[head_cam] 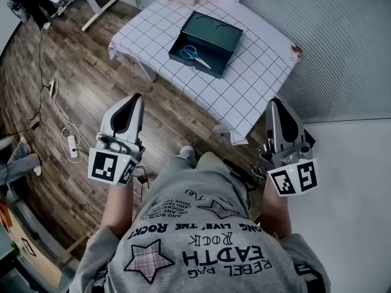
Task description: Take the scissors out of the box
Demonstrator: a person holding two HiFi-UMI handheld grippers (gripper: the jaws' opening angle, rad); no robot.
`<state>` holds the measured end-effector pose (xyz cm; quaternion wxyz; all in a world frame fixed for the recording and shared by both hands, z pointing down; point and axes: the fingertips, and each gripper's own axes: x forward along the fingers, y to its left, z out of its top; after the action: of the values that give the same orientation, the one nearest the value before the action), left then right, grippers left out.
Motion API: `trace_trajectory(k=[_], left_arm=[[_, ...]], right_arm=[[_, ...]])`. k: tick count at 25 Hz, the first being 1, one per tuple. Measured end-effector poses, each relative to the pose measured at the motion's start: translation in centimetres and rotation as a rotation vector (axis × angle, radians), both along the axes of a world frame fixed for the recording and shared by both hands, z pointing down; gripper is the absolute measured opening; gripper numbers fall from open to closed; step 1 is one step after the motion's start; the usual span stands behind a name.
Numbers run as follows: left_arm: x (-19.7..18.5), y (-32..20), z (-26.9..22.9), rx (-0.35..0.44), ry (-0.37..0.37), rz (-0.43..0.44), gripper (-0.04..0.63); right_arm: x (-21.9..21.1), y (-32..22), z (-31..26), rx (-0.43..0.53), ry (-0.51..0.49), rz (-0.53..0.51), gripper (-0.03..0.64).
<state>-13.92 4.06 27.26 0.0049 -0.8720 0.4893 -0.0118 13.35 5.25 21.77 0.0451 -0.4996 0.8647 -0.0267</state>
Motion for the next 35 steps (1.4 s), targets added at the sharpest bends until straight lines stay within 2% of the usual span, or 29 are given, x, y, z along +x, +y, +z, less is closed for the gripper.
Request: trace_trajectory(k=[6,13,27,35], left_arm=[[-0.4,-1.2,1.2,-0.034,0.018,-0.011,0.005],[-1.0,-3.6,1.2,-0.039,0.017,-0.053,0.005],[1.7,-10.6,0.3,-0.029,-0.019,-0.112,0.005],[3.4,-13.9,0.6,-0.048,-0.027,-0.172,0.005]], right_arm=[[-0.7,-1.9,0.0,-0.012,0.010,-0.018,0.017],[-1.7,-5.8,0.2,-0.015,0.004,-0.077,0.017],[-0.5,-15.7,0.6,-0.017,-0.032,-0.193,0.017],[0.3,-20.0,2.8,-0.076,-0.052,-0.273,0.017]])
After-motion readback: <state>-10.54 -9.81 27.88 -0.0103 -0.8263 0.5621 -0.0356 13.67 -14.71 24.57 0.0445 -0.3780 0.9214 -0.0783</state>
